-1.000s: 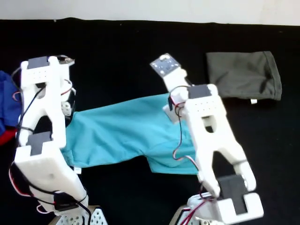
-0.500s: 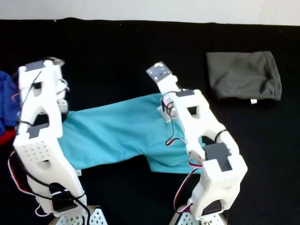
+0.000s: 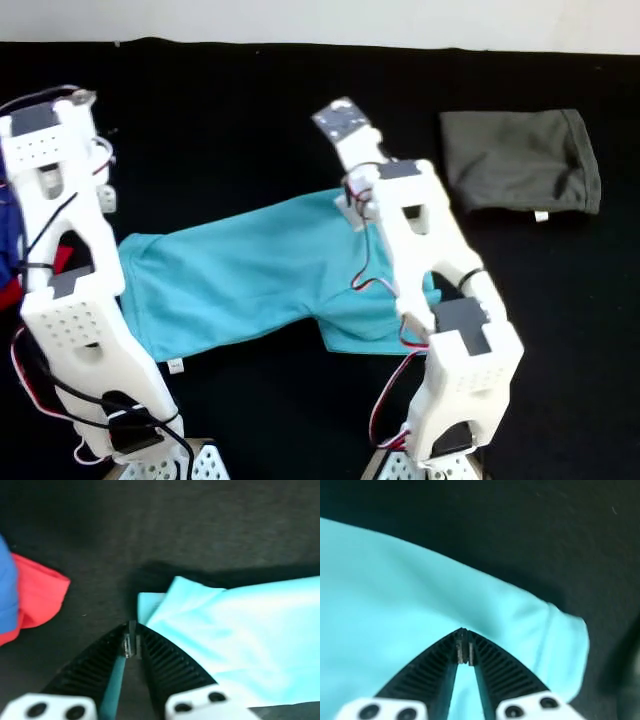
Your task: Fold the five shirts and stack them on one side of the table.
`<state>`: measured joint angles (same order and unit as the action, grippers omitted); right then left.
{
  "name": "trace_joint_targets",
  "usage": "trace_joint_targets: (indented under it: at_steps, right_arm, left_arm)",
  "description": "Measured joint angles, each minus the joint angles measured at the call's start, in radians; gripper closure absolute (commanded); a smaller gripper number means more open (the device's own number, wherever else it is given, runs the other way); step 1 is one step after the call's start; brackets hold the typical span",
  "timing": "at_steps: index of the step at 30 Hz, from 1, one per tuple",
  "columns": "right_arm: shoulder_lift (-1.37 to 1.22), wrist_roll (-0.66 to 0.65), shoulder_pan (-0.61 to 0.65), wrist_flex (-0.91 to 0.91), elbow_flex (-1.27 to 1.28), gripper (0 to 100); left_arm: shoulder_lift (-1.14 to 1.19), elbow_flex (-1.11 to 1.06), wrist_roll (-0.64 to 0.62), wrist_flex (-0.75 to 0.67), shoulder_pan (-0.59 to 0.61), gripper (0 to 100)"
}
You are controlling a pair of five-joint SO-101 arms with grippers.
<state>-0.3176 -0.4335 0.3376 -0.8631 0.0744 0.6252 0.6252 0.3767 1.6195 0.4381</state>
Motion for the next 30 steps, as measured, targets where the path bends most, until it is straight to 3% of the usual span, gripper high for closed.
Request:
trace_joint_targets:
  at_steps: [8,15,27,30]
  right_arm:
    - [-0.021,0.000,0.052,0.000,0.002,99.3]
    - [-0.021,0.000,0.052,0.000,0.002,99.3]
    - [-0.021,0.000,0.054,0.000,0.002,99.3]
    - [-0.021,0.000,0.054,0.000,0.002,99.3]
  left_arm:
    - [0.107,0.002,-0.028,-0.006,-0.069,98]
    - [0.140,0.002,-0.028,-0.008,-0.008,83]
    - [0.143,0.003,-0.028,-0.009,0.000,86]
    - [0.143,0.003,-0.028,-0.009,0.000,95]
